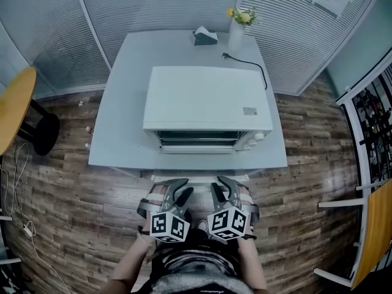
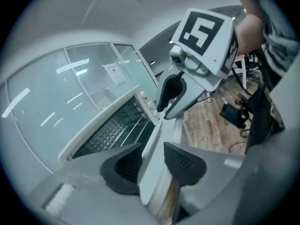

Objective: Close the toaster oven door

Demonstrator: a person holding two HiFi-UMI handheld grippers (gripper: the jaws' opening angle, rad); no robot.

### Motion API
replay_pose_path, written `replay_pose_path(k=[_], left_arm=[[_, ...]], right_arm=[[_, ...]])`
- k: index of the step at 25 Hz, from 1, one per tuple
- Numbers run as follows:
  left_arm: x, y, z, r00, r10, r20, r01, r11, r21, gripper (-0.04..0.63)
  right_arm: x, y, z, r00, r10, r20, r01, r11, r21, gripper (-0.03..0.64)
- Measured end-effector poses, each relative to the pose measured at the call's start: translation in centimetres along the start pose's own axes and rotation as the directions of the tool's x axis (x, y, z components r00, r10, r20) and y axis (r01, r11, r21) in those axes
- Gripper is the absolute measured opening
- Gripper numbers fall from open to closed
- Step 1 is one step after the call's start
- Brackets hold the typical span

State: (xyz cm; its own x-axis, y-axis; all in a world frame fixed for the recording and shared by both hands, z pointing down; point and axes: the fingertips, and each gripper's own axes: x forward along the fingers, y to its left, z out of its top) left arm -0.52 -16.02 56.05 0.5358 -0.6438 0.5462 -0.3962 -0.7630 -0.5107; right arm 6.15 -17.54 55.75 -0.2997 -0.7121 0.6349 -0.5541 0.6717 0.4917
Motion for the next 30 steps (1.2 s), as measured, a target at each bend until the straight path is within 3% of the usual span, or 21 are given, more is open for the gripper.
replay_pose_path(k=[3,7,8,10,16,19,22,24,27,30], left_arm=[[-1.3,0.3,0.0,0.998,-0.060,0.013,0.061,0.996,-0.057,0.212],[-0.7,0.7,-1.2,0.995,-0.072,-0.067,0.079,0.991,0.104,0.216],[-0.4,1.1,-1.3,0.995,-0.057,-0.077,0.067,0.988,0.141,0.204],[-0.1,2.0,-1.1,0.997,-0.031,-0.072,0.043,0.984,0.175,0.106],[0.2,3.9,-0.4,0.999,-0.024,-0.033,0.029,0.986,0.165,0.100],[0.4,5.5,0.1,1.000,-0.014,-0.012,0.016,0.989,0.150,0.101],[0.8,7.2,0.5,1.000,0.003,0.007,-0.004,0.990,0.139,0.103],[1.2,8.2,0.8,1.000,0.012,0.013,-0.013,0.991,0.135,0.103],[1.7,9.5,1.1,1.000,0.020,0.023,-0.023,0.992,0.125,0.104],[2.1,10.4,1.3,0.999,0.024,0.032,-0.028,0.992,0.120,0.106]], right_arm=[[0.2,-1.5,1.0,1.000,-0.020,0.019,0.019,1.000,0.013,0.100],[0.6,-3.4,2.3,0.998,-0.041,0.038,0.041,0.999,0.018,0.103],[0.7,-3.8,2.5,0.998,-0.047,0.041,0.046,0.999,0.018,0.104],[0.9,-4.4,3.0,0.997,-0.054,0.047,0.053,0.998,0.018,0.106],[0.2,-5.8,4.6,0.991,-0.063,0.116,0.051,0.993,0.102,0.117],[-0.8,-5.2,5.8,0.985,-0.005,0.170,-0.020,0.989,0.145,0.120],[0.0,-4.0,5.6,0.988,0.053,0.144,-0.068,0.993,0.098,0.155],[0.9,-4.4,5.6,0.993,0.011,0.121,-0.018,0.998,0.054,0.158],[1.6,-6.1,6.1,0.990,-0.071,0.119,0.067,0.997,0.043,0.104],[2.1,-7.1,6.5,0.987,-0.092,0.132,0.084,0.994,0.069,0.097]])
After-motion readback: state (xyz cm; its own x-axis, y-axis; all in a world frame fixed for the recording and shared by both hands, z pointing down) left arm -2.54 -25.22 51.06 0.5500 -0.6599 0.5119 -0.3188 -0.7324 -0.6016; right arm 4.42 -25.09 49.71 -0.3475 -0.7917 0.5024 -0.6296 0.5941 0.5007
